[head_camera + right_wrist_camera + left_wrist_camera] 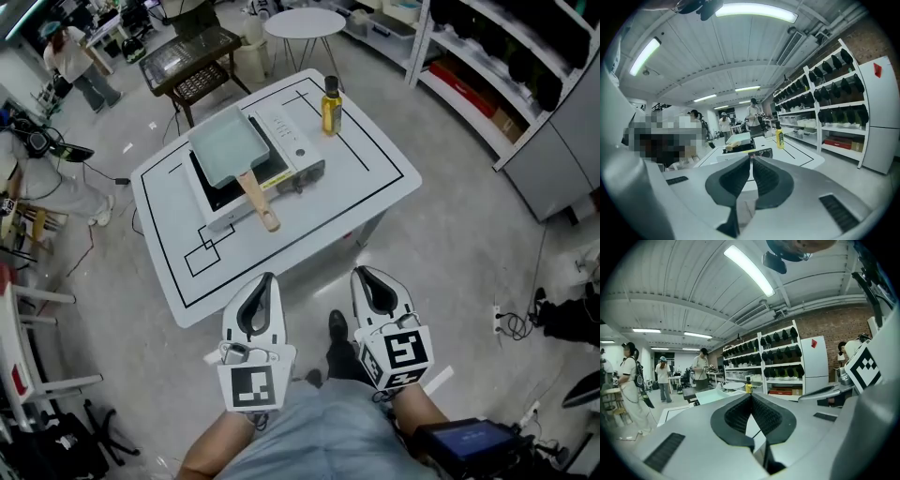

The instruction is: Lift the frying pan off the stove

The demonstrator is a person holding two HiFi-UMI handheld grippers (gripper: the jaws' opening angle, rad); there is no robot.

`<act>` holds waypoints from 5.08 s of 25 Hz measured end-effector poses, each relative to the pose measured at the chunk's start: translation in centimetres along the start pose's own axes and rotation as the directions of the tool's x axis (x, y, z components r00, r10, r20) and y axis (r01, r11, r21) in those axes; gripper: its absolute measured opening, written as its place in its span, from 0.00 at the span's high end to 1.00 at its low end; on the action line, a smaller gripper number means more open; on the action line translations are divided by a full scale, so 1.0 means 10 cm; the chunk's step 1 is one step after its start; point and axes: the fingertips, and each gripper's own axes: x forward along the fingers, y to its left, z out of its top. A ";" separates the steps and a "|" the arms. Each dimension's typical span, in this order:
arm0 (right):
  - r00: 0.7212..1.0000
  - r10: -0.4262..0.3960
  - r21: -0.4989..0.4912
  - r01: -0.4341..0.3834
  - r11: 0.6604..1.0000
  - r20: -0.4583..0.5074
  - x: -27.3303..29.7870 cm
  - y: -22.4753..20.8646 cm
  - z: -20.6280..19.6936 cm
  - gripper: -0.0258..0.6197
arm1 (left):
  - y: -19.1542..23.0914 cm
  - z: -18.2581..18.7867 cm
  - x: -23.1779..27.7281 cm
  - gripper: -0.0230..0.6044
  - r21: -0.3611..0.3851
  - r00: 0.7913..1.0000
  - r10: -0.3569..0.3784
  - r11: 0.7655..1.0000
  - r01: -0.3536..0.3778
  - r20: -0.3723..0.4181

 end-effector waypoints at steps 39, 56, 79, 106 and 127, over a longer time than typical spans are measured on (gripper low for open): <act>0.732 0.655 0.300 -0.592 0.748 -0.187 2.54 0.56 0.50 0.68 | 2.22 -0.11 1.22 0.94 -0.129 0.902 0.425 0.893 -0.432 -0.077; 0.401 0.901 0.779 -0.507 0.370 -0.167 2.86 0.94 0.18 0.59 | 2.75 -0.54 1.53 0.94 -0.232 0.893 0.419 0.864 -0.448 -0.166; 0.261 0.941 0.837 -0.446 0.316 -0.216 3.12 1.27 0.00 0.59 | 3.06 -0.78 1.64 0.94 -0.274 0.874 0.445 0.831 -0.484 -0.194; 0.187 0.955 0.893 -0.350 0.283 -0.230 3.13 1.43 -0.03 0.67 | 3.18 -0.84 1.59 0.94 -0.269 0.863 0.454 0.822 -0.501 -0.221; 0.182 0.950 0.945 -0.159 0.285 -0.256 3.15 1.39 -0.09 0.79 | 3.18 -0.76 1.61 0.94 -0.274 0.864 0.462 0.820 -0.502 -0.201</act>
